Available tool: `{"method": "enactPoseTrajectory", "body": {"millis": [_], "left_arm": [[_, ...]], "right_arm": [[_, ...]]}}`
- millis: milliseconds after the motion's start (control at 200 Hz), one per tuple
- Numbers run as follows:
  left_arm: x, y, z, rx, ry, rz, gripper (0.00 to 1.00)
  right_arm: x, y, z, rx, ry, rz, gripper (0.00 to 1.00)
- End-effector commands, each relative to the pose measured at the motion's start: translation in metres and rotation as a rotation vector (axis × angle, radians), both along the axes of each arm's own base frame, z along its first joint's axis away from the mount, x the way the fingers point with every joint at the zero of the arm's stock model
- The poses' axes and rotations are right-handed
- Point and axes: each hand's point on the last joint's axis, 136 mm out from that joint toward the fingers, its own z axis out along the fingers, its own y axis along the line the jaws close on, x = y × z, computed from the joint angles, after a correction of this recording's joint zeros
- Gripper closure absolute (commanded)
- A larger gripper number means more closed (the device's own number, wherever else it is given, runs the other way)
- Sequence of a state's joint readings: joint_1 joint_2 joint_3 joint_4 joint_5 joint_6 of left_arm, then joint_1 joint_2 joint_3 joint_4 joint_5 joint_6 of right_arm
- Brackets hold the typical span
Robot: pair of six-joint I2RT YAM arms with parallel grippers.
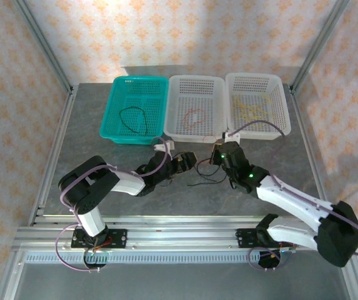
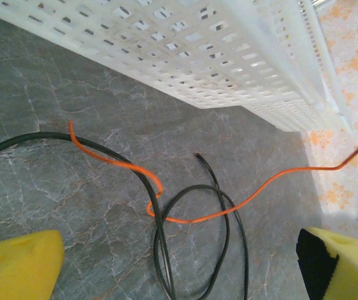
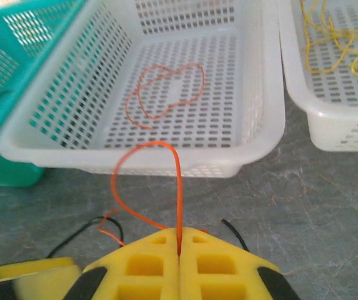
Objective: Untangle the cables
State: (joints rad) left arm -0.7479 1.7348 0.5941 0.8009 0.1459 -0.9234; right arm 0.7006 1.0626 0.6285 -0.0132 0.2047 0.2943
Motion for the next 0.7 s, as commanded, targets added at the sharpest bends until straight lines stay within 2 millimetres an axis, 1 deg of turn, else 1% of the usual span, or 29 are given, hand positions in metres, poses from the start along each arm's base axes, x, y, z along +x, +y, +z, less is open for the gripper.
{"method": "enactPoseTrajectory", "body": {"millis": [0,160,330,536,696], "left_arm": [[0.006,0.000,-0.005,0.011,0.009,0.017,0.04],[0.006,0.002,-0.012,0.024,0.023,0.025,0.04],[0.003,0.007,-0.021,0.038,0.042,0.038,0.05],[-0.002,0.014,-0.029,0.047,0.059,0.053,0.04],[-0.006,0.021,-0.034,0.056,0.071,0.071,0.04]], "right_arm": [[-0.008,0.002,0.032,0.045,-0.036,0.038,1.00],[-0.015,0.005,0.079,0.109,-0.111,0.083,1.00],[-0.022,-0.005,0.126,0.142,-0.199,0.075,1.00],[-0.029,-0.017,0.172,0.159,-0.278,0.053,1.00],[-0.036,-0.029,0.204,0.166,-0.336,0.031,1.00]]}}
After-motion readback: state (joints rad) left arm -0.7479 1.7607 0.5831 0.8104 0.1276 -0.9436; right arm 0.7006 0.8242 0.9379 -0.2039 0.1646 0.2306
